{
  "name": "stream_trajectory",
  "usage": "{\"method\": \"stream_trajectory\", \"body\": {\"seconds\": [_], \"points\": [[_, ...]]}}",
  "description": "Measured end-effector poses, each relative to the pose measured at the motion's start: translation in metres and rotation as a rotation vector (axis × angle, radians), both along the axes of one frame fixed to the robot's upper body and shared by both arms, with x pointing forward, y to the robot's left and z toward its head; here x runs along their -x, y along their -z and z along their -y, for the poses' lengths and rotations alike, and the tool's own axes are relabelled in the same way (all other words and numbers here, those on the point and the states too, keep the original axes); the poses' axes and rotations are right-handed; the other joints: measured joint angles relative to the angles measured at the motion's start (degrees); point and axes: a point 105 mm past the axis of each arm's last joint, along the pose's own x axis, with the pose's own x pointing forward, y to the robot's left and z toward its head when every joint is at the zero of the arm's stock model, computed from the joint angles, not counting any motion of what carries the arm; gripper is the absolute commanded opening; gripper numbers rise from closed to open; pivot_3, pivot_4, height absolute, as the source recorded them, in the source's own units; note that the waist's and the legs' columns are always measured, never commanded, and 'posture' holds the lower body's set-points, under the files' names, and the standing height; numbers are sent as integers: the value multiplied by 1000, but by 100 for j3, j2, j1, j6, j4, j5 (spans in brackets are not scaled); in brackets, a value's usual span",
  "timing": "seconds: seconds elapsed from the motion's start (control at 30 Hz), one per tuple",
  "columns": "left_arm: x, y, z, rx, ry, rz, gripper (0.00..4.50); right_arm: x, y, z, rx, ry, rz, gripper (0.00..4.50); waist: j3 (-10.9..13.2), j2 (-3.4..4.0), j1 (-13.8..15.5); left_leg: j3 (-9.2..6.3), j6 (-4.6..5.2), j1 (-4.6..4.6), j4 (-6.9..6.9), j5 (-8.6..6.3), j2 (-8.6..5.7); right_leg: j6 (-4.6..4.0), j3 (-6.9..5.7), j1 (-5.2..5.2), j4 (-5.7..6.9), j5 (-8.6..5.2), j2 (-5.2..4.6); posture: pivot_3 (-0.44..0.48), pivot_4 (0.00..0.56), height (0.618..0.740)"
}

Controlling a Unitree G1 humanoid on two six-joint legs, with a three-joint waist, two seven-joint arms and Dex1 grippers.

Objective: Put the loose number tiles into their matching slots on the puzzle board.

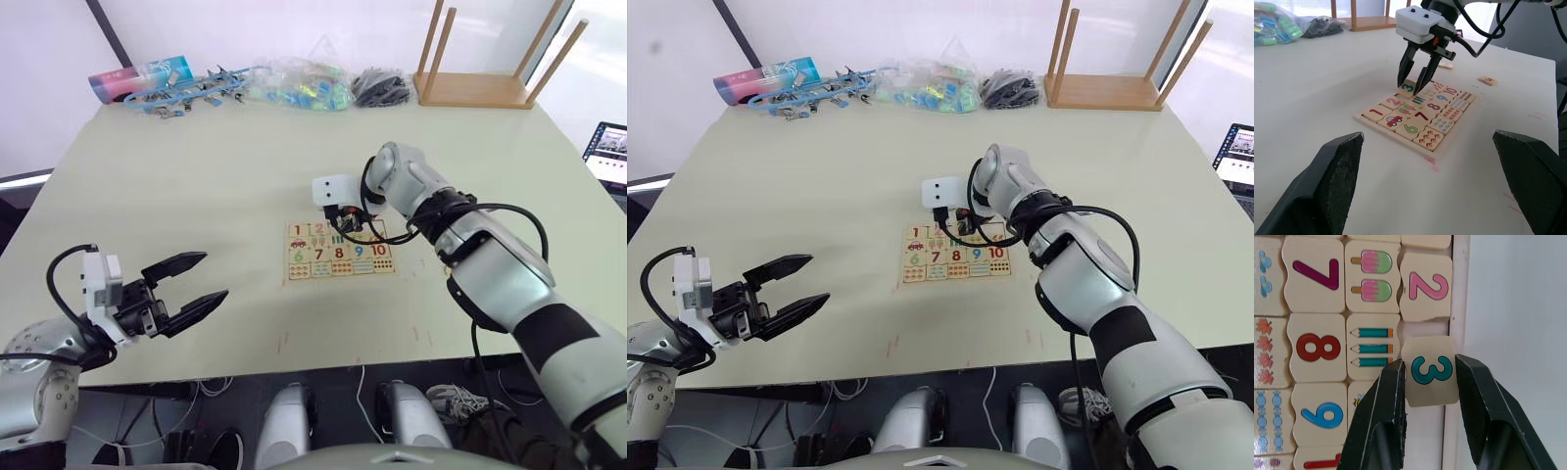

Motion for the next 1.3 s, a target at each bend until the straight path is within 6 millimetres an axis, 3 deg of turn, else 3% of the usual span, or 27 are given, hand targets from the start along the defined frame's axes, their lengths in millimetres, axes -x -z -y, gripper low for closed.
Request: {"method": "stream_trajectory", "body": {"seconds": [1.3], "points": [[-3, -5, 1, -5, 7, 28, 4500, 3, -2, -4, -27, -15, -44, 931, 4, 5, -3, 0, -2, 0, -3, 0, 0, 0, 0, 0, 0, 0, 0, 0, 150, 737]]}}
